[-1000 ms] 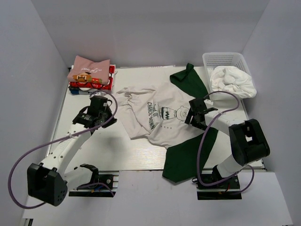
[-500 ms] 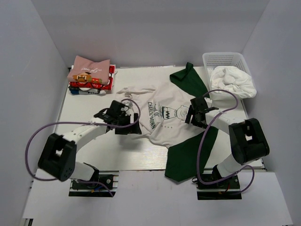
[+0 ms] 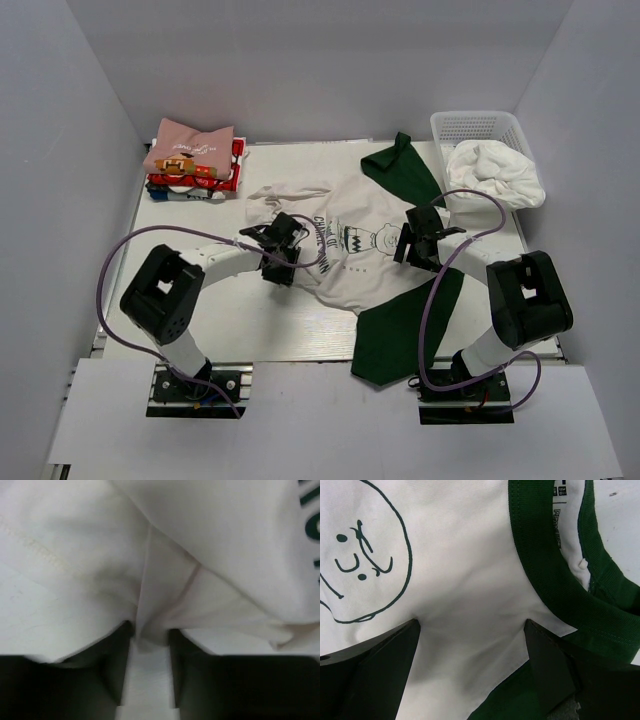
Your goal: Fold and stack the t-shirts
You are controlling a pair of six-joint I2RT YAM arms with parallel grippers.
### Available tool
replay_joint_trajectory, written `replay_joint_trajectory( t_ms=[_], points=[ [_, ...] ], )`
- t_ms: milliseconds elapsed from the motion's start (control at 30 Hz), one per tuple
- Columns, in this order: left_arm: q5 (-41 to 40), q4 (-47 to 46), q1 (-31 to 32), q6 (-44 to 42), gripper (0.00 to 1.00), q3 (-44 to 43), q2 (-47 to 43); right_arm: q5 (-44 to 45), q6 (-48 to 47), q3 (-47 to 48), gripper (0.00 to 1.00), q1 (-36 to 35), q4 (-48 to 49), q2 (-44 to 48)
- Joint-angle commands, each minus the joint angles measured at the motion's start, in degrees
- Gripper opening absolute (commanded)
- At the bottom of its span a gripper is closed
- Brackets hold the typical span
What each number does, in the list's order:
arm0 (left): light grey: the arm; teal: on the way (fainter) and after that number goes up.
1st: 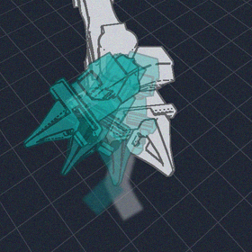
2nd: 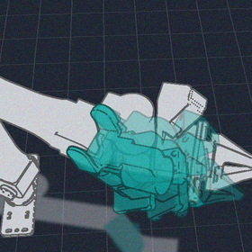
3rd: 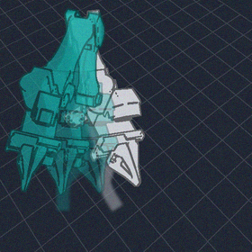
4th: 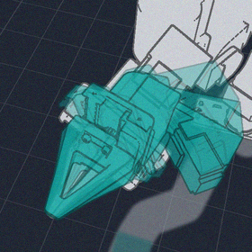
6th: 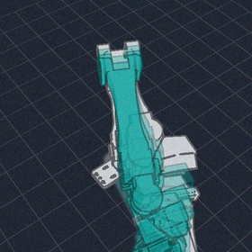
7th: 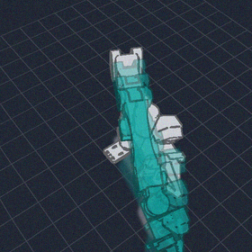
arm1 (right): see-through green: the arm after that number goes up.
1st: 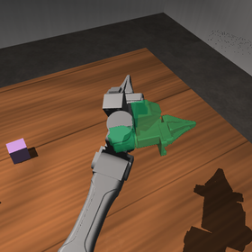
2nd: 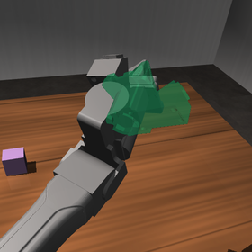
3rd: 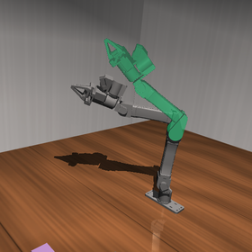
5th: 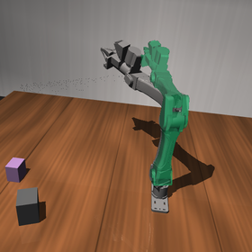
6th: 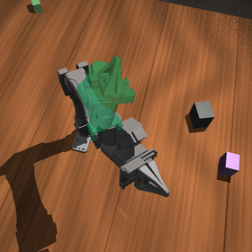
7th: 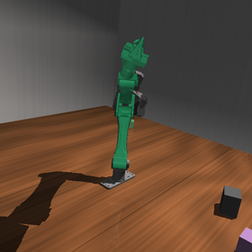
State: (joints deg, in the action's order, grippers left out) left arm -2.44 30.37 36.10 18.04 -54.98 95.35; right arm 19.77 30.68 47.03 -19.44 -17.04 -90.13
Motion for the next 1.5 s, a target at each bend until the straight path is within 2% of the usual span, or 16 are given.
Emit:
replay_joint_trajectory(
  t_ms=[0,33,100,233,400,700,767,800,833,867,900,933,1067,1267,1367,1467],
  points=[
    [-5.21,1.62,0.11,-0.82,0.31,-1.01,1.24,-2.19,-0.71,-1.58,0.9,0.63,-0.45,-0.49],
    [-5.82,1.62,0.11,0.05,0.0,-1.53,1.24,-2.37,-0.53,-1.67,0.9,0.63,-0.54,-0.4],
    [-8.44,4.16,0.11,2.42,0.0,-2.06,1.24,-2.28,-0.35,-2.03,0.9,1.07,-0.71,-0.4],
    [-14.87,19.07,0.11,14.35,0.0,-3.73,-5.59,-1.93,-0.18,-1.5,0.9,2.12,-1.95,-0.75],
    [-15.32,29.91,-1.12,23.69,0.0,-0.14,-20.7,-1.05,-0.52,-1.5,0.9,3.7,-1.42,-1.02],
    [-16.01,49.75,-1.12,38.02,0.0,-0.65,-32.06,0.0,-3.08,-0.53,0.9,4.33,-0.81,-1.28],
    [-13.66,50.4,-1.12,38.56,0.0,0.48,-34.95,0.18,-3.16,-0.62,0.9,4.5,-0.81,-0.41],
    [-12.78,50.4,-1.12,38.56,0.02,1.27,-38.28,0.18,-3.43,-0.53,0.9,4.41,-0.8,-0.23],
    [-10.16,50.4,-1.12,38.56,0.12,2.32,-39.7,0.27,-4.21,-0.27,0.9,4.24,-0.98,-0.14],
    [-9.0,50.4,-1.12,38.56,0.37,4.07,-40.76,1.14,-4.57,-0.35,0.9,4.24,-0.89,0.3],
    [-8.29,50.4,-1.12,39.17,0.83,4.7,-41.47,0.71,-5.18,-0.01,0.9,4.15,-0.98,0.56],
    [-7.5,50.4,-1.12,39.17,0.96,5.23,-42.0,0.36,-5.54,0.0,0.9,3.97,-0.98,1.0],
    [-9.07,47.78,-1.12,37.77,1.0,3.48,-39.99,-2.97,-8.43,0.35,0.9,3.71,-0.54,3.46],
    [-15.92,28.8,-1.12,29.16,1.0,0.58,-31.3,-6.24,-11.78,-1.93,0.9,2.74,2.36,13.21],
    [-19.43,18.43,-1.12,24.59,1.0,-3.54,-20.41,-5.88,-11.96,-1.59,0.9,2.83,2.19,14.28],
    [-24.25,16.04,-3.21,23.88,1.0,-10.83,-6.62,-5.88,-12.13,-0.36,0.9,2.92,1.05,12.0]
  ],
)
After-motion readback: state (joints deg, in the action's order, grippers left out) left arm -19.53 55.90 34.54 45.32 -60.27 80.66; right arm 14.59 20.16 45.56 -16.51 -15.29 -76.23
